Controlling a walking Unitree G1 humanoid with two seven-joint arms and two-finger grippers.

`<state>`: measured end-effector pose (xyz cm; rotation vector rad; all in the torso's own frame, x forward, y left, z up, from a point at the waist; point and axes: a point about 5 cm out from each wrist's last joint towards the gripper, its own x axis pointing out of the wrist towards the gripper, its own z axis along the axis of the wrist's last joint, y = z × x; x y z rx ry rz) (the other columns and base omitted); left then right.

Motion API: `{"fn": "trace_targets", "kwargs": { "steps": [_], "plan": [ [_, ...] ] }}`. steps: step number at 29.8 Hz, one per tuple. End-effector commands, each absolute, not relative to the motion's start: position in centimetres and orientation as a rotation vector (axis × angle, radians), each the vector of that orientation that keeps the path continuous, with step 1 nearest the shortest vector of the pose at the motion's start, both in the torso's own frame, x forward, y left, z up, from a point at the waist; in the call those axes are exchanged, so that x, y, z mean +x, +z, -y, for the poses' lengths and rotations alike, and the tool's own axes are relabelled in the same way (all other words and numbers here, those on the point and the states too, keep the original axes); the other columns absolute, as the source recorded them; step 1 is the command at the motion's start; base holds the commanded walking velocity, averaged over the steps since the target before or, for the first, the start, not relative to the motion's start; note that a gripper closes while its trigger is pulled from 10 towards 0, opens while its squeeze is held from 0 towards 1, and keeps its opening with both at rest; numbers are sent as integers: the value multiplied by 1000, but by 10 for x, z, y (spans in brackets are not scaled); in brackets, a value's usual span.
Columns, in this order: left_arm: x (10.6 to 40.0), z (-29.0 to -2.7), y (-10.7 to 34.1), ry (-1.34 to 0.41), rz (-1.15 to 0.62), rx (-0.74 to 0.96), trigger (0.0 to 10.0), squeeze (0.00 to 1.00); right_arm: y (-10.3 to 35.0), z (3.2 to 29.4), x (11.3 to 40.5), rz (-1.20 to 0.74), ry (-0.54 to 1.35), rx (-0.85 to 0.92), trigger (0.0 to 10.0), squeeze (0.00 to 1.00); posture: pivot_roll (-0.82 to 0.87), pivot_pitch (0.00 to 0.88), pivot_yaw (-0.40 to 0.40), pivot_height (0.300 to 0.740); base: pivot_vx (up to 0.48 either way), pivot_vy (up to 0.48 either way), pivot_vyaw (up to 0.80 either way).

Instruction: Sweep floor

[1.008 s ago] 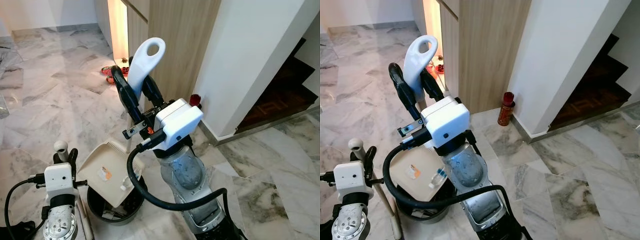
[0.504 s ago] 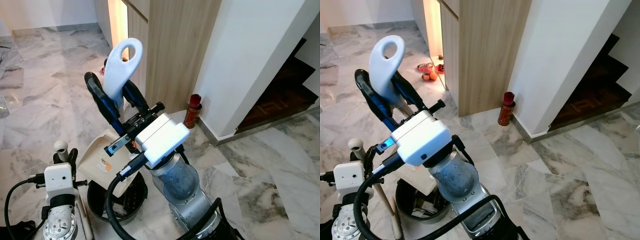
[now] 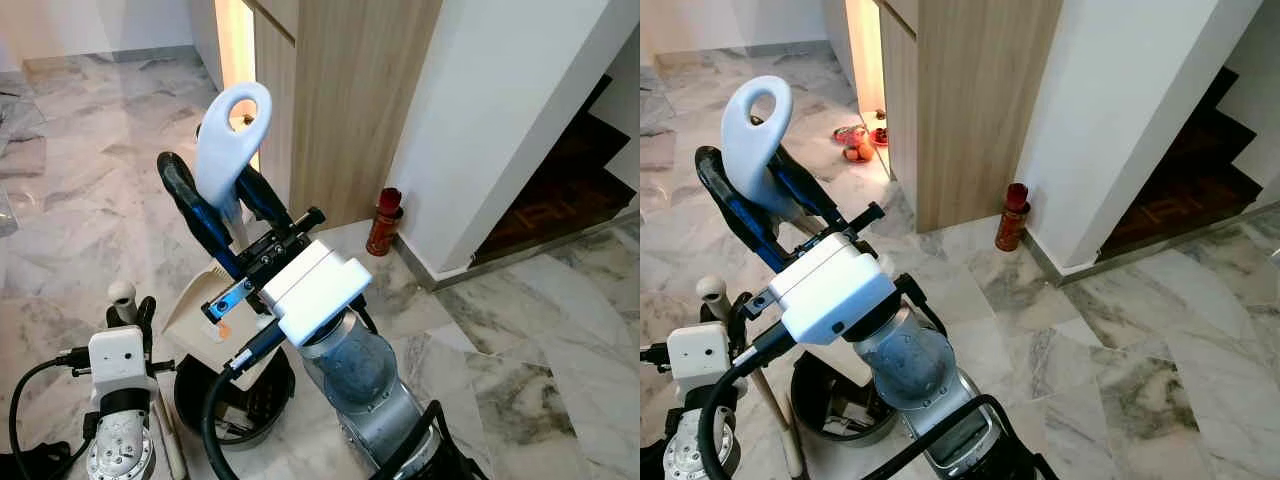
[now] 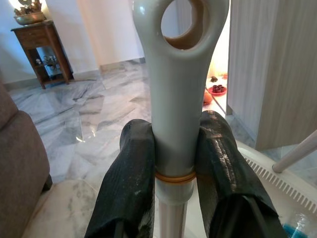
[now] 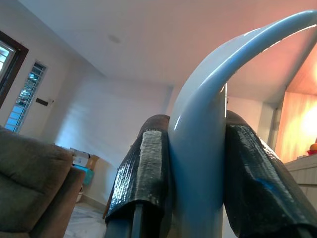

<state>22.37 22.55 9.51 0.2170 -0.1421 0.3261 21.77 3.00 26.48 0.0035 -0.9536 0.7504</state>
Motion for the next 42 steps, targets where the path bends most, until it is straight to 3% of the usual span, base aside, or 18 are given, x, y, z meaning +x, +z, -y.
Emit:
{"fn": "trace_targets", "kwargs": {
  "steps": [1, 42],
  "plan": [
    [225, -224, 102, 321, 184, 222, 10000, 8, 281, -28, 203, 1071, 752, 45, 10000, 0, 80, 99, -82, 740, 0, 0, 0],
    [229, -222, 103, 317, 196, 216, 10000, 8, 279, -30, 201, 1129, 779, -59, 10000, 0, 80, 81, -85, 740, 0, 0, 0]
  ]
}}
